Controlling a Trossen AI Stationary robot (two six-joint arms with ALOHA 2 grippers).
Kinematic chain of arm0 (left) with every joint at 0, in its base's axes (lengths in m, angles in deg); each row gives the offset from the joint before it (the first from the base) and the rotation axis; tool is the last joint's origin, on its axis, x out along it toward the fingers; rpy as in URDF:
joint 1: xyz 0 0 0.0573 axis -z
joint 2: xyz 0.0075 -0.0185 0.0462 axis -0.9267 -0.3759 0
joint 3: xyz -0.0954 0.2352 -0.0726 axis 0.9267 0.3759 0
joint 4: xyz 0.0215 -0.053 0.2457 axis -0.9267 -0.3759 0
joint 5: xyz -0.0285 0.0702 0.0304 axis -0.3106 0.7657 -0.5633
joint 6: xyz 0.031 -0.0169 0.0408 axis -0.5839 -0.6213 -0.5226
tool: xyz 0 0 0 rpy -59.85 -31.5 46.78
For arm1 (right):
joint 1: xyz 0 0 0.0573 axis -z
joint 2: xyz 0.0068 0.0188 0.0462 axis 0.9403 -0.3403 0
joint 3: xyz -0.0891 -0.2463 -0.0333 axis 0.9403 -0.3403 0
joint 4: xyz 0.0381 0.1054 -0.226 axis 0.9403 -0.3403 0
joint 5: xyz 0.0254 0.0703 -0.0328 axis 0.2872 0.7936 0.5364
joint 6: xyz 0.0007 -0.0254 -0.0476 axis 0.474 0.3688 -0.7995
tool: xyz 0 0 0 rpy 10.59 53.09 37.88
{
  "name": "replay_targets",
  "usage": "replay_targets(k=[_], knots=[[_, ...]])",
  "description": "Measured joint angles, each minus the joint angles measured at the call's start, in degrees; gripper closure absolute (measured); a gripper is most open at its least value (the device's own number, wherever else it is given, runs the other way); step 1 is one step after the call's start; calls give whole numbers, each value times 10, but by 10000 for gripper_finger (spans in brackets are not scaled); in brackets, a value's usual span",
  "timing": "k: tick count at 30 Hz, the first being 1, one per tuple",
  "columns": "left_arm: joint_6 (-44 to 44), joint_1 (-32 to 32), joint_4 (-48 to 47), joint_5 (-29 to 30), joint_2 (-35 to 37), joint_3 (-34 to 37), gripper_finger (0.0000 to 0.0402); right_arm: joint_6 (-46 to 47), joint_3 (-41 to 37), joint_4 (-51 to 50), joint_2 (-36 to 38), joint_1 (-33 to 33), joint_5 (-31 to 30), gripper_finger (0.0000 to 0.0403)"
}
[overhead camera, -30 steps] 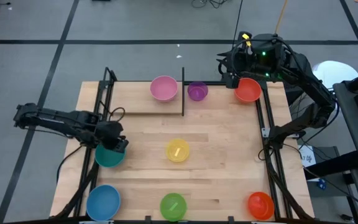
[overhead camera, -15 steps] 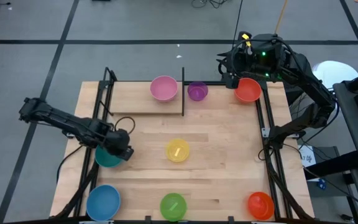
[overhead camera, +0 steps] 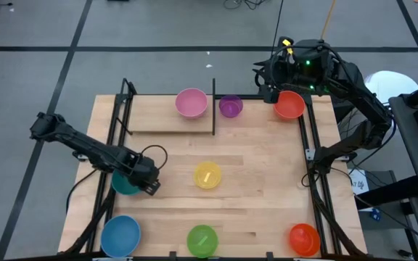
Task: Place and stack bowls onto a shelf
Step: Stack the big green bowl into the pink bowl on the shelf
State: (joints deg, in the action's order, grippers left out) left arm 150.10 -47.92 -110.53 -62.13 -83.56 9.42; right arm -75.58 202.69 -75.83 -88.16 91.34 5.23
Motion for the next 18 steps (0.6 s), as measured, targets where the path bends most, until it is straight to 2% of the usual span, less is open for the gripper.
replay_targets(k=[3, 6, 11, 14, 18], knots=[[-13, 1, 4, -1, -7, 0, 335, 0, 0, 0, 0, 0, 0, 342], [-8, 0, -3, -3, -5, -1, 380, 0, 0, 0, 0, 0, 0, 342], [-2, -5, -15, -1, 8, -12, 390, 0, 0, 0, 0, 0, 0, 342], [-17, -22, -13, 0, 23, -55, 393, 0, 0, 0, 0, 0, 0, 342], [-78, -52, -61, 67, 27, -144, 394, 0, 0, 0, 0, 0, 0, 342]])
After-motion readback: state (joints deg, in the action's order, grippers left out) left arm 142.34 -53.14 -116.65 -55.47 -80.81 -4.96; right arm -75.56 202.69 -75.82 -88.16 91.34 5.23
